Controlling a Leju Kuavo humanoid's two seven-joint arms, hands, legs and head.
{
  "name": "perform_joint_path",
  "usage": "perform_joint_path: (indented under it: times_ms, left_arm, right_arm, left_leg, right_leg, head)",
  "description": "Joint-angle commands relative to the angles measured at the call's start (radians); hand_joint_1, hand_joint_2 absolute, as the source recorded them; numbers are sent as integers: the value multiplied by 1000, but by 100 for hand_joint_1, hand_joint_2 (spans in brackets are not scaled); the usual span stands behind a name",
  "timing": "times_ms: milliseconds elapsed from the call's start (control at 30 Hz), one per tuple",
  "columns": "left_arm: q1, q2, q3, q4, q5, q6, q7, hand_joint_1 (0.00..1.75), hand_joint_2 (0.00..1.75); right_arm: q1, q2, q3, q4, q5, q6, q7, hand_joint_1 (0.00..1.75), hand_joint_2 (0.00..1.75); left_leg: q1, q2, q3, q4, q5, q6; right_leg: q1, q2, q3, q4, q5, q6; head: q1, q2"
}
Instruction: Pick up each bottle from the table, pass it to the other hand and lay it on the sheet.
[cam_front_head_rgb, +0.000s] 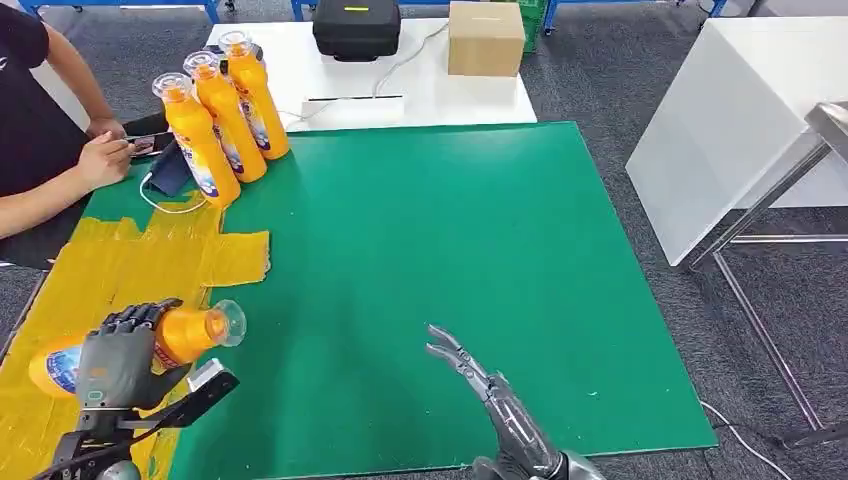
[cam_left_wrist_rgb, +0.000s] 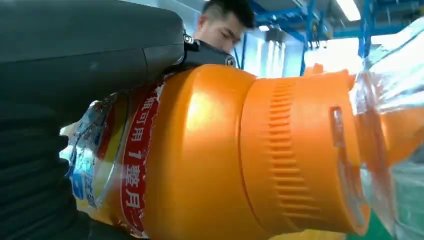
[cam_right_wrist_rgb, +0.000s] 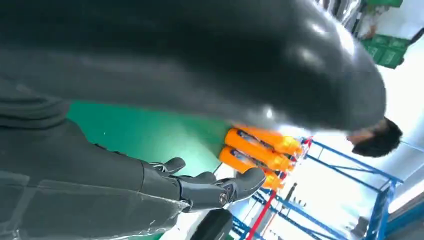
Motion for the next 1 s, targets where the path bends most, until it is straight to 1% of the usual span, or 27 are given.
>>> perform_joint_path:
  times_ms: [33,67,100,167,233,267,300,467,500,533,633,667,800,867,933,1000]
  left_arm:
    - [-133,172,-77,482,-99,-26,10,175,175]
    - [-133,172,-77,482,-99,-26,10,175,175]
    - [-133,172,-77,482,-99,-26,10,175,175]
    - [-137,194,-83,492,-124,-36,17,175,175]
    - [-152,216,-68,518,-77,-57,-14,175,175]
    - [-153,228,-67,521,-79,-58,-22,175,175]
    - [-151,239,-73,519,-83,-62,-31,175,175]
    - [-150,264,-90,501,-42,-115,-83,175,175]
    - [-150,274,-102,503,-53,-102,-90,9,175]
    - [-152,283,-111,504,-68,-110,-82,0,0]
    - [-146,304,-121,494,-79,-98,-89,0,0]
    - [-141,296,-108,485,-52,-75,-99,0,0]
    - [-128,296,-99,435,-34,-56,-115,0,0]
    - [-109,300,-93,391,-12,-18,-146,0,0]
    - [-109,300,-93,391,-12,-18,-146,0,0]
    - [-84,302,-87,350,-27,27,-152,0,0]
  right_arm:
    - [-46,-3,-42,36,-24,62,0,0,0]
    - [-46,-3,-42,36,-24,62,0,0,0]
    - [-46,-3,-42,36,-24,62,0,0,0]
    - [-50,-7,-42,33,-22,68,-5,0,0]
    - [-53,-2,-45,24,-19,74,-11,0,0]
    - [-54,0,-48,23,-19,76,-11,0,0]
    - [-58,1,-51,27,-19,80,-13,0,0]
    - [-67,4,-56,28,-21,99,-22,0,0]
    - [-68,1,-55,26,-20,102,-26,0,0]
    - [-72,-1,-56,27,-21,106,-27,0,0]
    - [-77,-5,-58,28,-21,109,-29,0,0]
    - [-75,-6,-61,28,-18,107,-33,0,0]
    - [-69,-11,-60,23,-6,104,-37,0,0]
    - [-68,-14,-60,22,-3,100,-39,0,0]
    - [-68,-14,-60,22,-3,100,-39,0,0]
    - [-67,-16,-60,27,-4,101,-40,0,0]
  left_leg:
    - [0,-1,9,-6,1,-2]
    - [0,-1,10,-6,1,-3]
    - [0,2,6,-3,0,-1]
    - [1,1,6,-2,-1,-1]
    - [1,0,5,-2,-1,-1]
    - [1,0,3,-1,0,-1]
    - [2,0,4,-1,-1,-2]
    - [2,3,5,-1,0,-2]
    - [2,3,3,-1,0,-2]
    - [2,3,4,-2,0,-2]
    - [2,3,5,-2,0,-2]
    - [2,3,4,-2,0,-2]
    - [2,2,7,-2,0,-3]
    - [2,1,6,-1,0,-3]
    - [2,2,5,-1,-1,-3]
    - [2,2,5,-1,-1,-3]
  right_leg:
    - [0,-3,8,-3,-1,-1]
    - [0,-3,9,-4,-1,-2]
    - [0,1,5,-2,0,-1]
    - [1,-1,4,-1,-1,-1]
    - [1,-2,4,-1,0,-2]
    - [1,-1,2,0,0,-2]
    - [2,-2,3,0,0,-2]
    - [1,2,3,0,1,-3]
    - [1,1,3,0,1,-3]
    - [1,1,3,0,1,-3]
    - [1,1,4,0,1,-3]
    - [1,1,3,0,1,-3]
    - [2,0,5,1,0,-3]
    - [2,0,4,1,0,-2]
    - [2,0,4,1,0,-2]
    - [1,0,3,1,0,-2]
  head:
    - [0,0]
    - [0,0]
    - [0,0]
    - [0,0]
    - [0,0]
    - [0,0]
    - [0,0]
    - [0,0]
    - [0,0]
    - [0,0]
    - [0,0]
    - [0,0]
    - [0,0]
    - [0,0]
    - [0,0]
    - [0,0]
